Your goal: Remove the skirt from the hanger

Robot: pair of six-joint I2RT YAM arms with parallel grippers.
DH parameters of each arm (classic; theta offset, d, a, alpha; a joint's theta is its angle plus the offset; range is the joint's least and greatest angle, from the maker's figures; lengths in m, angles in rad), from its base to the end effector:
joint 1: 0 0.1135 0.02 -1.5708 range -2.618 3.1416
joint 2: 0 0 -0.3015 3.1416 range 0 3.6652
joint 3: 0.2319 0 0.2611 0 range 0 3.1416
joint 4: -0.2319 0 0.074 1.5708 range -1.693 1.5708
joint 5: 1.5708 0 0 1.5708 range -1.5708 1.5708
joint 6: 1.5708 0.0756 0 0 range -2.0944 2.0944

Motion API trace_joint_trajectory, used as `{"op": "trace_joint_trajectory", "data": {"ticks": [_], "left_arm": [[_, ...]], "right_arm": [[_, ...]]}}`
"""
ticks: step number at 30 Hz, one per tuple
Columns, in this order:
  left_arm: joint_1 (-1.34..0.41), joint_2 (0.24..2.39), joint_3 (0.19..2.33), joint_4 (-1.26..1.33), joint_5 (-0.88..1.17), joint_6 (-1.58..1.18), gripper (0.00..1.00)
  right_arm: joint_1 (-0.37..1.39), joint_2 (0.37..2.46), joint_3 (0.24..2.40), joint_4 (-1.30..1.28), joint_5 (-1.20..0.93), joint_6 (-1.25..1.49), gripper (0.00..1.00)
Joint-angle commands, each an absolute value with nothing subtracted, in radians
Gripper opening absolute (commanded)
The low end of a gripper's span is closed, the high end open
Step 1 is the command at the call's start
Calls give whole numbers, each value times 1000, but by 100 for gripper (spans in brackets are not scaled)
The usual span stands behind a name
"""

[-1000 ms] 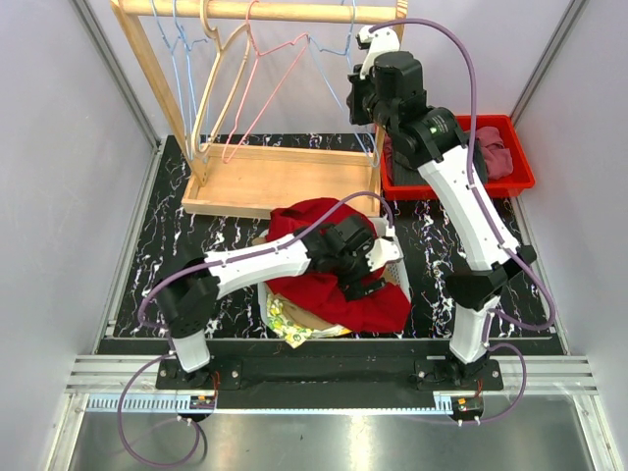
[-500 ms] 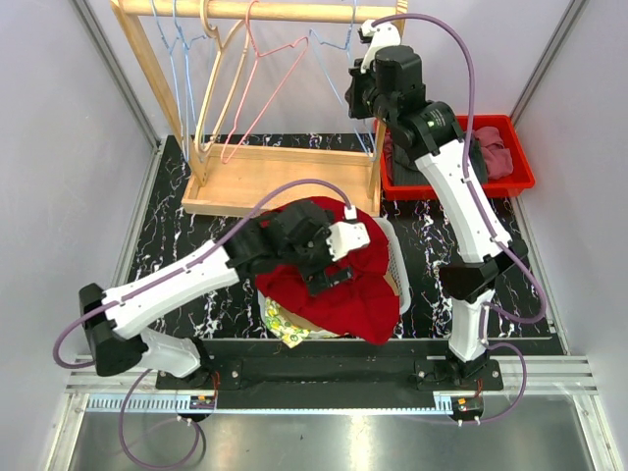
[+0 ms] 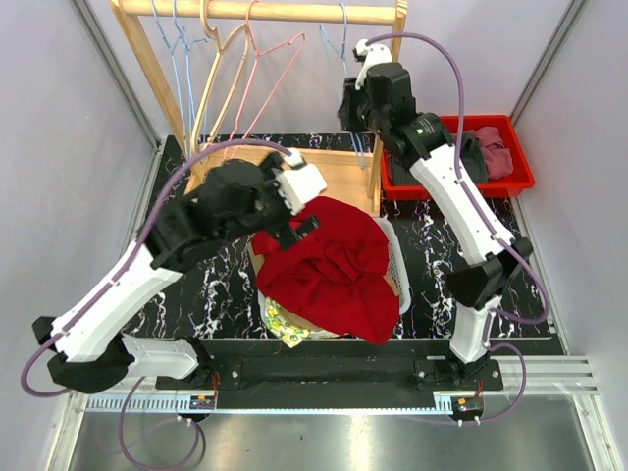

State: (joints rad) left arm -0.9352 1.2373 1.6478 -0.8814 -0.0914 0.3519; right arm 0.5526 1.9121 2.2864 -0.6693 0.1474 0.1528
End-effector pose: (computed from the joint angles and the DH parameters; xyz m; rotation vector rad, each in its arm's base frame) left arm 0.1619 -0.2079 0.4871 1.1839 1.6741 -0.2715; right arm 0.4126 0.2414 0.5031 -0.2716 1.8575 0.3501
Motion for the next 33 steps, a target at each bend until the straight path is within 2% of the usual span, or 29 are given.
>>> {"op": "trace_joint_trajectory", "data": {"ticks": [1, 3, 5, 9, 12, 19, 21, 27, 31, 33], "left_arm": [[-844, 1161, 1712, -821, -187, 385, 99], [-767, 1128, 1727, -810, -184, 390, 99], [-715, 1091, 1738, -808, -202, 396, 99], [-647, 1020, 1737, -827, -218, 396, 99], [-589, 947, 1652, -824, -229, 368, 99], [-512, 781, 1179, -700, -377, 290, 99], [-497, 762, 1155, -657, -435, 316, 99], [-413, 854, 1438, -574, -425, 278, 99], [-240, 969, 1644, -505, -399, 253, 99], [-177, 1009, 1769, -543, -304, 180, 99]], "right_arm": [[548, 1749, 2148, -652, 141, 175, 54], [546, 1701, 2062, -626, 143, 178, 85], [548, 1626, 2002, -611, 137, 182, 98], [548, 1479, 1826, -588, 135, 189, 100], [548, 1349, 1717, -591, 126, 199, 100], [555, 1082, 1510, -647, 141, 179, 100], [555, 1051, 1441, -661, 169, 192, 100], [555, 953, 1275, -591, 291, 203, 100], [555, 956, 1246, -568, 337, 195, 100], [555, 953, 1230, -555, 353, 193, 100]]}}
